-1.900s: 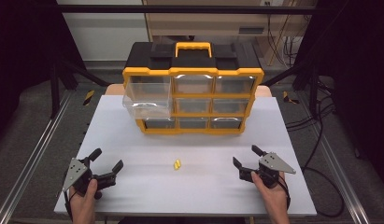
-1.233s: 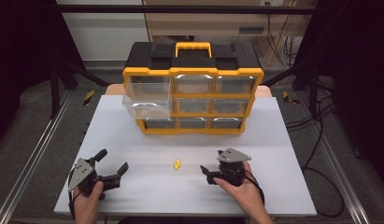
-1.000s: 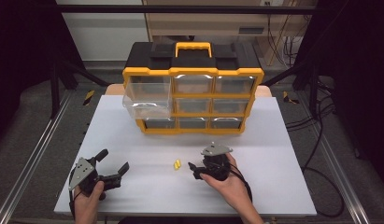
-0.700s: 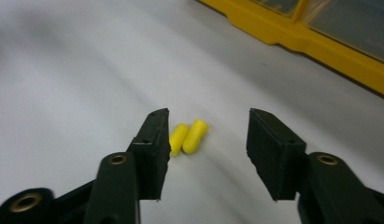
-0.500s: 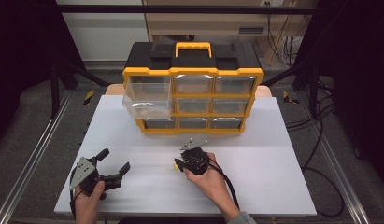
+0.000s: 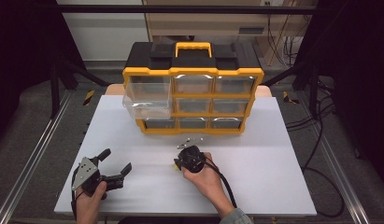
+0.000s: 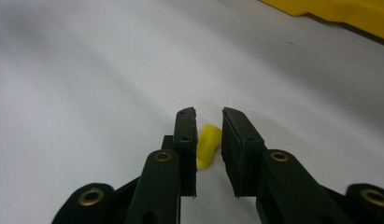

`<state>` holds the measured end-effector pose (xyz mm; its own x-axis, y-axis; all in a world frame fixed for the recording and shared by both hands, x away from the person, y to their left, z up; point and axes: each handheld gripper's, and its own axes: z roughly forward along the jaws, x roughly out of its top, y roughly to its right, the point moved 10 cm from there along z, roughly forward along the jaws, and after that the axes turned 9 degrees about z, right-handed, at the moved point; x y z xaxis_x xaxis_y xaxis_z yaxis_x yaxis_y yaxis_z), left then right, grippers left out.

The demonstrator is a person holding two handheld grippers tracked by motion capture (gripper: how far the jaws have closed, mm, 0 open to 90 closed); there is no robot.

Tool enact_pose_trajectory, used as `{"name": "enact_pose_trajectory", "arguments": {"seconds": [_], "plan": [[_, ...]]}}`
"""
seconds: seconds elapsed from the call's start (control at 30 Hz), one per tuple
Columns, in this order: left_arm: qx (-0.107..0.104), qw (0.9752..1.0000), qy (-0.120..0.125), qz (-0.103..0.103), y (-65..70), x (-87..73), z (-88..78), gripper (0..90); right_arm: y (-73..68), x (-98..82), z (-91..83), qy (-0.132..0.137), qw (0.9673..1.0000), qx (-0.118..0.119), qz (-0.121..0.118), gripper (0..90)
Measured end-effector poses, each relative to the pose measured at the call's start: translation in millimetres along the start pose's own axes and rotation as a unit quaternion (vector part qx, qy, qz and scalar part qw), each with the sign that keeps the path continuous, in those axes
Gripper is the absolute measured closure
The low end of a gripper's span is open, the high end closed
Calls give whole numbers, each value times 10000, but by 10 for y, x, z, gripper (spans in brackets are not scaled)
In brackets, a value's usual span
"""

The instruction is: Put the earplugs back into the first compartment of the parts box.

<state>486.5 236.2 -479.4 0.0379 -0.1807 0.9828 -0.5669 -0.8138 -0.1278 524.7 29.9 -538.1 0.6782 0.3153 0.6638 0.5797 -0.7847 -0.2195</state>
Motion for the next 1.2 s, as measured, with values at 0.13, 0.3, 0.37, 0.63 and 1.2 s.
{"name": "enact_pose_trajectory", "arguments": {"seconds": [0.13,0.3,0.37,0.63,1.2], "plan": [[5,10000,4,-1,-5,2,0,14,10,-20,51,-62,10000,-48,3,753],[-5,10000,3,26,9,7,2,14,15,-30,58,-76,9999,-86,31,751],[-10,10000,4,29,13,9,3,14,18,-39,59,-87,9999,-82,16,763],[-10,10000,16,25,14,12,-2,14,20,-37,46,0,9998,119,154,834],[20,10000,19,37,2,14,-9,14,98,167,-306,794,9964,257,168,838]]}}
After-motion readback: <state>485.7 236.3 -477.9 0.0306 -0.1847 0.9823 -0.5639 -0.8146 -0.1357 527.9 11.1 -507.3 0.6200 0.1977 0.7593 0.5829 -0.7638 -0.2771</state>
